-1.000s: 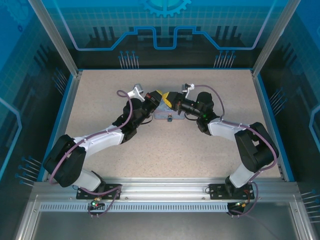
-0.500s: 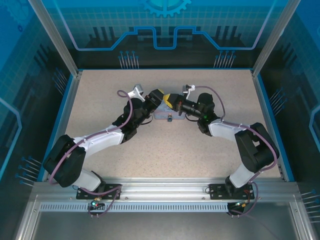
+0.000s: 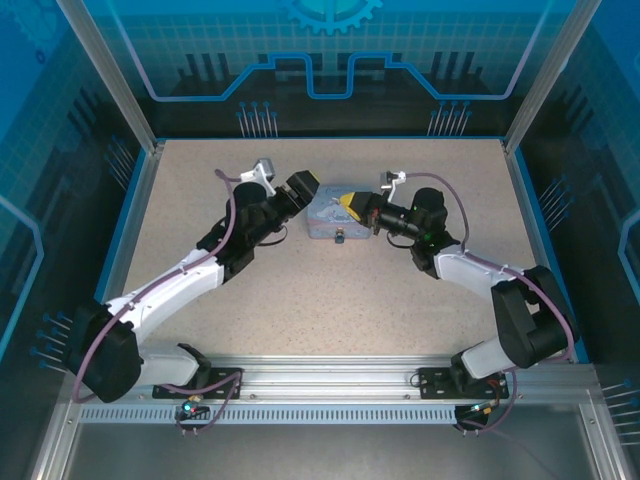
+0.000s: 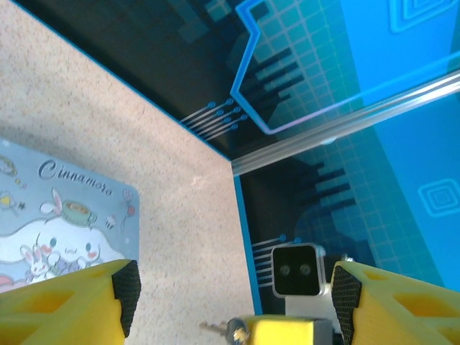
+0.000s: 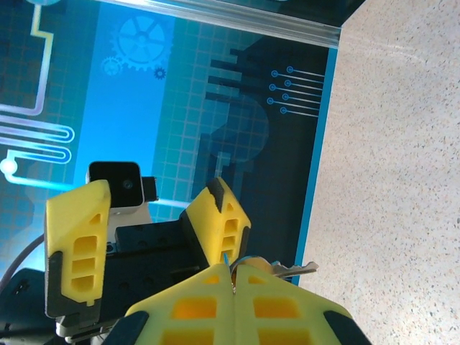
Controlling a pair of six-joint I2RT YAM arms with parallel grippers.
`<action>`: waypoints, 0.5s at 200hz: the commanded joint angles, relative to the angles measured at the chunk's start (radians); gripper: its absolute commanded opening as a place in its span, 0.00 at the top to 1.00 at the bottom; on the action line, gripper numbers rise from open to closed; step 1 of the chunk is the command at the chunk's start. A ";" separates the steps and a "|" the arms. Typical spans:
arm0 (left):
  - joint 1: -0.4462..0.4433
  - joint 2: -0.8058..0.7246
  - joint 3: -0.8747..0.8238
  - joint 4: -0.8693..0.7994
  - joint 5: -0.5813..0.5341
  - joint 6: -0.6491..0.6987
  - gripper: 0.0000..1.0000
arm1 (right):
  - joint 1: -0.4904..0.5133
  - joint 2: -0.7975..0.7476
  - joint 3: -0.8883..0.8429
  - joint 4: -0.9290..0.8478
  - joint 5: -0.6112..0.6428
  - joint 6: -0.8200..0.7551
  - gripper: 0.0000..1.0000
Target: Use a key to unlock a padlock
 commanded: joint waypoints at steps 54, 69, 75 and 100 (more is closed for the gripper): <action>0.005 0.048 0.028 -0.115 0.185 0.064 0.25 | -0.062 -0.089 -0.062 -0.126 -0.026 -0.101 1.00; 0.005 0.047 0.002 -0.128 0.202 0.106 0.19 | -0.106 -0.113 -0.087 -0.140 -0.044 -0.126 1.00; 0.005 0.045 -0.010 -0.141 0.201 0.123 0.16 | -0.125 -0.119 -0.091 -0.150 -0.057 -0.146 1.00; 0.005 0.044 -0.068 -0.150 0.225 0.225 0.07 | -0.197 -0.139 -0.070 -0.245 -0.112 -0.282 1.00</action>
